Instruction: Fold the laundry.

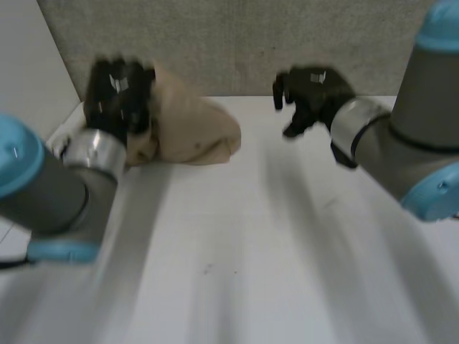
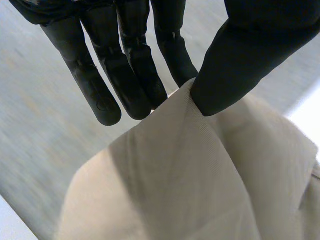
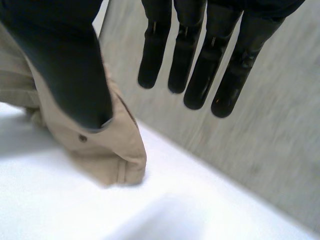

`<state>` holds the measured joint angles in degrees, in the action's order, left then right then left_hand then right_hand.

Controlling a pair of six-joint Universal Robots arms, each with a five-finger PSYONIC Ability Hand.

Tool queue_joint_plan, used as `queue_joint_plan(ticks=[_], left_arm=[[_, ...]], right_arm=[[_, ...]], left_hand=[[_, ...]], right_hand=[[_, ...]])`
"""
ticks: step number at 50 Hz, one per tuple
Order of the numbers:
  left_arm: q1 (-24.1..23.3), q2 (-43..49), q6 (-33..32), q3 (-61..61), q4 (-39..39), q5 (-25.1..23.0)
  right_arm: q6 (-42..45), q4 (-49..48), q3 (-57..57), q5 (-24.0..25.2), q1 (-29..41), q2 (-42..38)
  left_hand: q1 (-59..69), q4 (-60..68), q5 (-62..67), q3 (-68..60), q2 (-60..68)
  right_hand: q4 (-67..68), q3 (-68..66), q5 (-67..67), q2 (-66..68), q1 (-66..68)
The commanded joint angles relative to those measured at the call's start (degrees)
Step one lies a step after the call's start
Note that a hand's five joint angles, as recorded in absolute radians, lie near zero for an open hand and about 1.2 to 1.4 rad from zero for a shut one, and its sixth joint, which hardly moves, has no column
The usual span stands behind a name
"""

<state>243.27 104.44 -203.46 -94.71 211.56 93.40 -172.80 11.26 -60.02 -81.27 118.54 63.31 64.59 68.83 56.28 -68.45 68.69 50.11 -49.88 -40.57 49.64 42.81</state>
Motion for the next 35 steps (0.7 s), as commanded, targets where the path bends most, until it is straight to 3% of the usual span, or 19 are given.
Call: queue_joint_plan(ticks=[1,4,14,15,16,18,26,35], left_arm=[[-2.09,-3.1,-0.09,-16.09,-1.14,-0.24],[-2.45,-5.21,-0.53,-19.01,-2.63,-0.15],[-2.18,-12.59,-2.91,-21.31,-18.8,0.56],[-2.01,-12.94,-2.91,-21.13,-19.77,0.47],[-2.09,-13.47,-2.91,-20.69,-21.26,0.47],[-2.18,-13.74,-2.91,-19.9,-22.06,0.56],[-2.18,-13.56,-0.28,-14.37,-22.24,0.73],[-3.15,-6.99,6.67,-4.98,-22.77,2.57]], right_arm=[[-0.17,0.26,-4.58,0.06,-0.33,-4.76],[-0.08,0.26,-4.23,0.14,-0.5,-5.65],[4.48,0.17,-3.0,0.5,0.11,-6.62],[5.45,-0.01,-3.0,0.5,0.2,-6.79],[5.98,-0.09,-3.0,0.5,0.29,-6.97],[6.95,-0.18,-3.0,0.5,0.29,-7.41],[14.94,-3.52,-1.07,2.07,0.38,-10.57],[24.26,-7.65,4.46,9.19,0.38,-16.54]], left_hand=[[15.41,11.17,13.72,-11.55,11.31],[15.41,11.17,13.72,-11.55,11.31],[15.41,11.17,13.72,-11.55,11.31],[2.61,-1.63,0.92,1.25,-1.49],[-26.5,-30.73,-28.18,30.35,-30.59],[-39.04,-43.28,-40.73,42.9,-43.14],[-44.12,-48.35,-45.8,47.97,-48.21],[-44.28,-48.52,-45.97,48.14,-48.38]], right_hand=[[-10.74,10.51,11.2,-10.26,-3.43],[-15.27,15.05,15.74,-14.8,-7.97],[-21.35,21.13,21.82,-20.88,-14.05],[-21.35,21.13,21.82,-20.88,-14.05],[-21.52,21.3,21.98,-21.05,-14.22],[-22.19,21.97,22.66,-21.72,-14.89],[-25.05,24.83,25.52,-24.58,-17.75],[-29.41,29.19,29.88,-28.94,-22.11]])
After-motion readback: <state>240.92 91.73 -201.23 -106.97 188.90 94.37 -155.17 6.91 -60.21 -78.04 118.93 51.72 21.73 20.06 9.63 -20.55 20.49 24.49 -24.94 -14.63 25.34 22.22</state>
